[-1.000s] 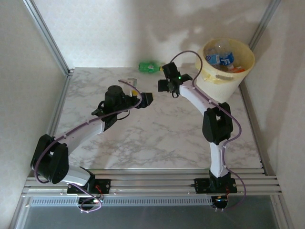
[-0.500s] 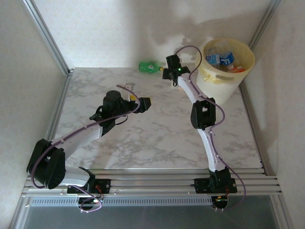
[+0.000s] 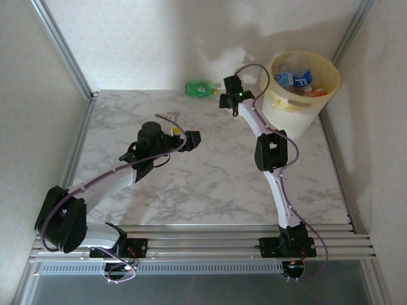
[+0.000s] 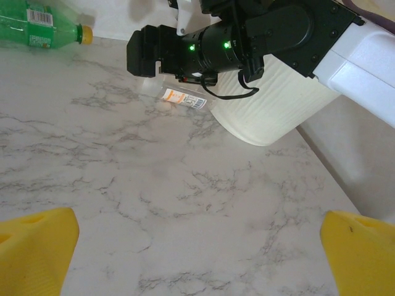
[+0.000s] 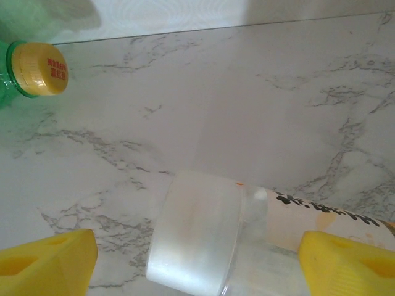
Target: Throw the plastic bottles in the bin
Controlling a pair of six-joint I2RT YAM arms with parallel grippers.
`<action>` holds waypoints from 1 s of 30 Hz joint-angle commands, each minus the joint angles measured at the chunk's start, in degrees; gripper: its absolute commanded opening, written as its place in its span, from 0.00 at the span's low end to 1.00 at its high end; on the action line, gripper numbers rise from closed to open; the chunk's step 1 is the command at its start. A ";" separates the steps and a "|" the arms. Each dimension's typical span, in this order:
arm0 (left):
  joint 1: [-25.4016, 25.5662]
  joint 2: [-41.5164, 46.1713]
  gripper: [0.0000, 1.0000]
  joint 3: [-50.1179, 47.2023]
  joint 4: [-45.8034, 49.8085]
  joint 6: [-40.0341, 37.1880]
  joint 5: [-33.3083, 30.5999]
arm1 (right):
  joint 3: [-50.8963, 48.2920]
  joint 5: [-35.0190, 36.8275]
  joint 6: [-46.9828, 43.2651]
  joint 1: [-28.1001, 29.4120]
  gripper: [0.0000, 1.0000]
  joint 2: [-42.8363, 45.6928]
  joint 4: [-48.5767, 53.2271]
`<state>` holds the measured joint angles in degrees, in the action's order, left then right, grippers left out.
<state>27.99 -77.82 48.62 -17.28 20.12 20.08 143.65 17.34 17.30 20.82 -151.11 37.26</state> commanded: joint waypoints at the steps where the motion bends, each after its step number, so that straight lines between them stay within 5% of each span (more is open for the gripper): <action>1: 0.36 0.31 1.00 0.07 0.12 -0.08 -0.28 | -4.01 -2.17 0.09 -0.22 0.85 1.89 3.86; 12: 0.37 2.87 1.00 -1.91 0.54 -0.08 -1.31 | -12.26 -6.36 -0.75 0.92 0.82 7.96 7.17; 22: 0.40 5.44 1.00 -3.21 0.71 -0.08 -2.06 | -43.53 -2.29 4.69 8.18 0.85 35.70 -2.18; 30: 0.41 7.11 1.00 -5.33 0.13 0.11 -2.49 | -40.56 2.06 15.27 6.15 0.92 34.63 6.37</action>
<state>28.01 -72.60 44.12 -16.43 20.14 18.37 102.41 16.82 26.55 28.69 -112.62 39.13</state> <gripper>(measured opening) 0.995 0.915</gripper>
